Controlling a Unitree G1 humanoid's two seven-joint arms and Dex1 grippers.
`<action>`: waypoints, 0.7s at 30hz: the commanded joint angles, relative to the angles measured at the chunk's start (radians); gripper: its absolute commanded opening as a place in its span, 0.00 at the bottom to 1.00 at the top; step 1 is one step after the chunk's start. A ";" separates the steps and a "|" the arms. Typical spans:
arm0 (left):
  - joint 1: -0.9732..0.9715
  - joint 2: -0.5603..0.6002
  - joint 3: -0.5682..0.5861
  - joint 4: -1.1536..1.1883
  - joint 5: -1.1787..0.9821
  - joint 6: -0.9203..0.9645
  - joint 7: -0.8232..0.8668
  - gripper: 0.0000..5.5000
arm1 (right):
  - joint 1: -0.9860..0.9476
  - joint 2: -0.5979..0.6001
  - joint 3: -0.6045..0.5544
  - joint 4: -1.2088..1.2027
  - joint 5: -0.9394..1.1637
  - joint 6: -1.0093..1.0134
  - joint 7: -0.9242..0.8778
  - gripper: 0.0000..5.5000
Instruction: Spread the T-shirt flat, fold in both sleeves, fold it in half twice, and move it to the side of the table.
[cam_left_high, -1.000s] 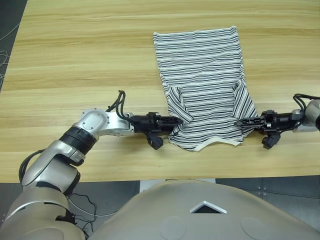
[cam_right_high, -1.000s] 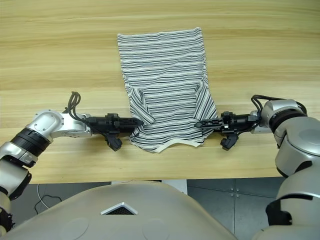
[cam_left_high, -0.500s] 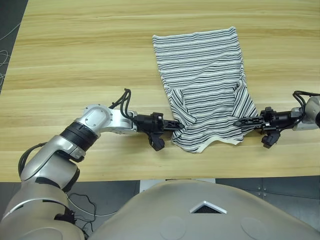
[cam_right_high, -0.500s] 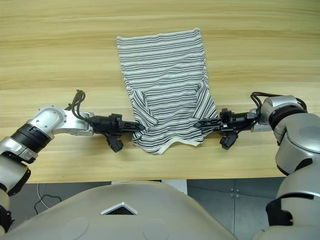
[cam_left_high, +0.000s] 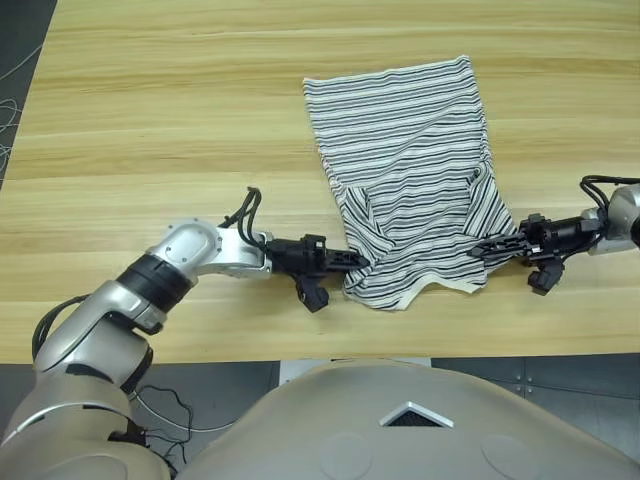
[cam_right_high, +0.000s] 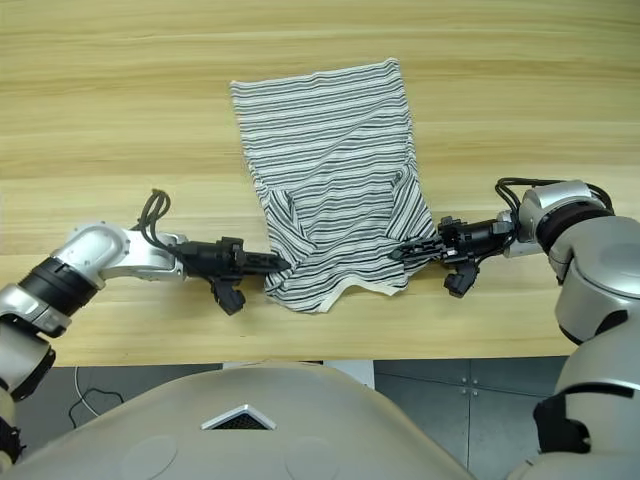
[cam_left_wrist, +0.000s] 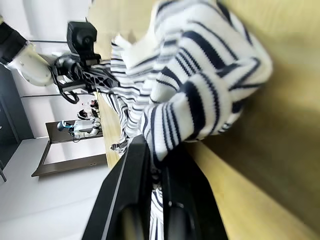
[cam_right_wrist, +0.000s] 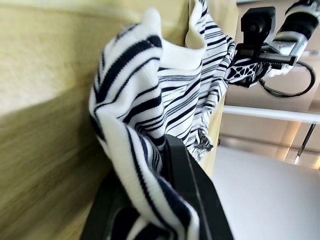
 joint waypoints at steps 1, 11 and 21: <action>0.163 0.070 -0.071 -0.061 0.028 -0.026 -0.140 0.02 | 0.065 -0.101 0.064 -0.151 -0.083 0.015 0.022 0.02; 0.202 0.078 0.000 -0.154 -0.039 -0.013 -0.227 0.02 | 0.094 -0.259 -0.068 -0.507 -0.027 -0.076 0.132 0.02; 0.117 -0.009 0.189 0.079 -1.010 0.306 -0.663 0.02 | -0.064 -0.050 -0.468 -0.169 0.410 -0.352 0.380 0.02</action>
